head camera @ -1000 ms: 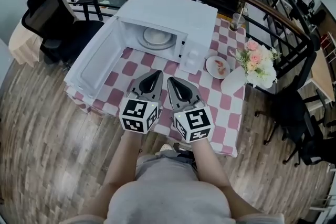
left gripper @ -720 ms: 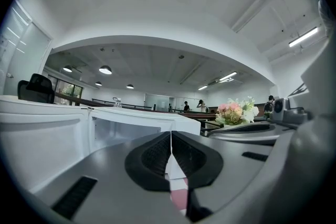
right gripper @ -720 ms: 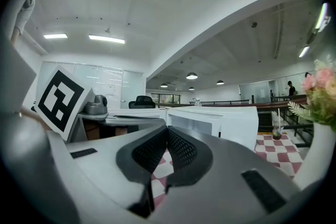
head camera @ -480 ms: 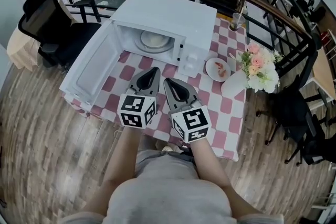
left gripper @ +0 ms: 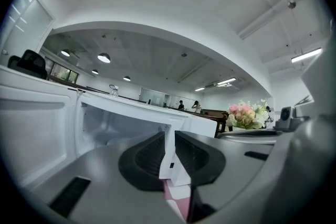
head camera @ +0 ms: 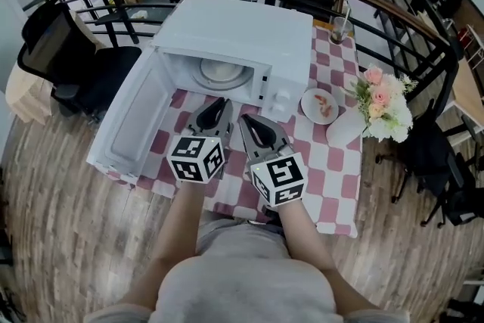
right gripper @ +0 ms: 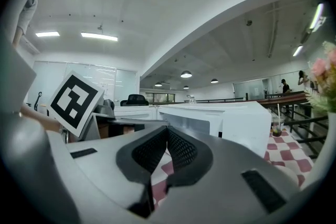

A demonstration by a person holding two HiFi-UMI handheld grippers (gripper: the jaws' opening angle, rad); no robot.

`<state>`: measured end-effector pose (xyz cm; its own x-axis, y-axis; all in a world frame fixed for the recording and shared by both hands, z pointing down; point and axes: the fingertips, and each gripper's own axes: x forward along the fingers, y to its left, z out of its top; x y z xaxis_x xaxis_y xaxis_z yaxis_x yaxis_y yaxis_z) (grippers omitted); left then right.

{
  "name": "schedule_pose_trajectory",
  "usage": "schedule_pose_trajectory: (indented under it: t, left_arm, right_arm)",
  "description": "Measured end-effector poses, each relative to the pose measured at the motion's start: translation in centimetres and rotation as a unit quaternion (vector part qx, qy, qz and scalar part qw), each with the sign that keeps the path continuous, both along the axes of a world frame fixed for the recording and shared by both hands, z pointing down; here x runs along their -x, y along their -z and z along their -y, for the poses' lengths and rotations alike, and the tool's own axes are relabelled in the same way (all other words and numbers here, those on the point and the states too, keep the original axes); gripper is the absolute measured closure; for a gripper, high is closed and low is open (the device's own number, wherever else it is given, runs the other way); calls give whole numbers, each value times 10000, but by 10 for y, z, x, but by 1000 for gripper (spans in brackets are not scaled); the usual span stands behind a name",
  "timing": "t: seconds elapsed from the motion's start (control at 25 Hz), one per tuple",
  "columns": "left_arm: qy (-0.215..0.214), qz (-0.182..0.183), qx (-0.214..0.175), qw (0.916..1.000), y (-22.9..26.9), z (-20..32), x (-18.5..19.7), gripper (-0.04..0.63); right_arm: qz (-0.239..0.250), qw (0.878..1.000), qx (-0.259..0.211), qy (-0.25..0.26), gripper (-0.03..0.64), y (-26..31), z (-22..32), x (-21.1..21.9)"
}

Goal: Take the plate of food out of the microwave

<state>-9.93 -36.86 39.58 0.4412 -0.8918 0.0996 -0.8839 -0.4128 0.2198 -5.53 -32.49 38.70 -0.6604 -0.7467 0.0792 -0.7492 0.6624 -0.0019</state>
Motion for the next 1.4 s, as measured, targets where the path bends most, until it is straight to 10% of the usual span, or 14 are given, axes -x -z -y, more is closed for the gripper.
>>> schedule_pose_trajectory:
  t: [0.4, 0.88, 1.4]
  left_arm:
    - [-19, -952, 730, 9928, -37, 63, 18, 471]
    - [538, -1955, 1751, 9634, -97, 112, 49, 339]
    - [1505, -3658, 3516, 8485, -174, 134, 70, 307]
  right_arm:
    - [144, 9988, 394, -243, 594, -29, 46, 10]
    - [-6, 9963, 808, -296, 594, -68, 74, 20]
    - [-116, 9927, 1183, -202, 594, -94, 74, 25]
